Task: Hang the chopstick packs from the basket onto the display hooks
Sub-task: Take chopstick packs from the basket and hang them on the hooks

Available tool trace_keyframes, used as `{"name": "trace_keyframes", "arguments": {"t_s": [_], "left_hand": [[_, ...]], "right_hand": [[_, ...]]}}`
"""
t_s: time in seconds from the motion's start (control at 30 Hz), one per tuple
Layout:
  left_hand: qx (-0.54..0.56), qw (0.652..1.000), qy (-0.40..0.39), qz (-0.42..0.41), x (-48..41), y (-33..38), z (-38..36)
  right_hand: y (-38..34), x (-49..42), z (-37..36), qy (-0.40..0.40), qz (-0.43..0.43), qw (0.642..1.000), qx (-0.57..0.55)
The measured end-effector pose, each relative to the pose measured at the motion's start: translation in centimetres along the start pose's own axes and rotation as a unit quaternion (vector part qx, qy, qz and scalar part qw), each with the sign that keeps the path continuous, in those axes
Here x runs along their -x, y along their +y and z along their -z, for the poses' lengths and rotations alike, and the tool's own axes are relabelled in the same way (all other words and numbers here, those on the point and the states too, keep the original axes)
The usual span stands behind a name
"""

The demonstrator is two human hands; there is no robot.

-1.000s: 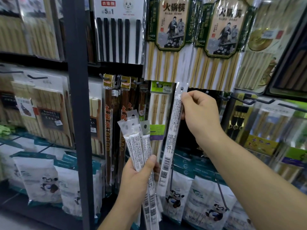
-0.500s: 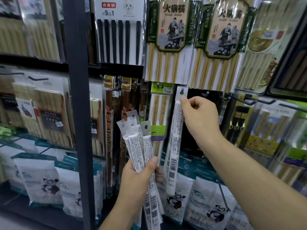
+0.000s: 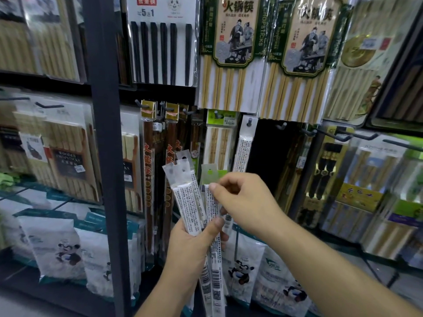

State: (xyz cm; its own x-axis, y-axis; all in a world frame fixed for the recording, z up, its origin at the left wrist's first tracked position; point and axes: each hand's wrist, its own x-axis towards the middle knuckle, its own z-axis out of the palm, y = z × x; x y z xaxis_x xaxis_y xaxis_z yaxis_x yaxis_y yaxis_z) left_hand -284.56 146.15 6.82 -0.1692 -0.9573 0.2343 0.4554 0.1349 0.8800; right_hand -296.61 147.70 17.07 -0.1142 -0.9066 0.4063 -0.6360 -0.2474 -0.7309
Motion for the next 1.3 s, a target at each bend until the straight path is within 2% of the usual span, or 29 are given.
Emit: {"name": "trace_keyframes", "arguments": {"t_s": [0.1,0.23,0.47,0.7,0.93,1.2,1.3], "left_hand": [[0.011,1.000,-0.004,-0.001,0.1,0.2,-0.2],[0.016,1.000,0.010,0.014,-0.2,0.3,0.0],[-0.060,0.997,0.046,0.009,-0.7,-0.7,0.5],[-0.071,0.997,0.028,0.013,-0.3,-0.3,0.4],[0.023,0.999,0.023,0.041,-0.1,-0.2,0.3],[0.041,0.999,0.015,0.032,-0.5,-0.9,0.4],[0.048,0.998,0.003,0.032,-0.6,-1.0,0.7]], "right_hand": [[0.1,0.2,-0.1,0.015,0.001,1.000,-0.009],[-0.3,-0.6,0.9,0.058,-0.003,0.995,-0.075],[-1.6,-2.8,3.7,0.155,0.034,0.978,-0.135],[-1.8,-4.4,4.7,0.179,0.036,0.976,-0.118],[-1.2,-5.0,4.6,0.195,0.013,0.976,-0.101],[0.1,-4.0,4.4,0.217,-0.013,0.973,-0.075],[0.3,-3.0,4.0,0.221,0.004,0.973,-0.060]]}}
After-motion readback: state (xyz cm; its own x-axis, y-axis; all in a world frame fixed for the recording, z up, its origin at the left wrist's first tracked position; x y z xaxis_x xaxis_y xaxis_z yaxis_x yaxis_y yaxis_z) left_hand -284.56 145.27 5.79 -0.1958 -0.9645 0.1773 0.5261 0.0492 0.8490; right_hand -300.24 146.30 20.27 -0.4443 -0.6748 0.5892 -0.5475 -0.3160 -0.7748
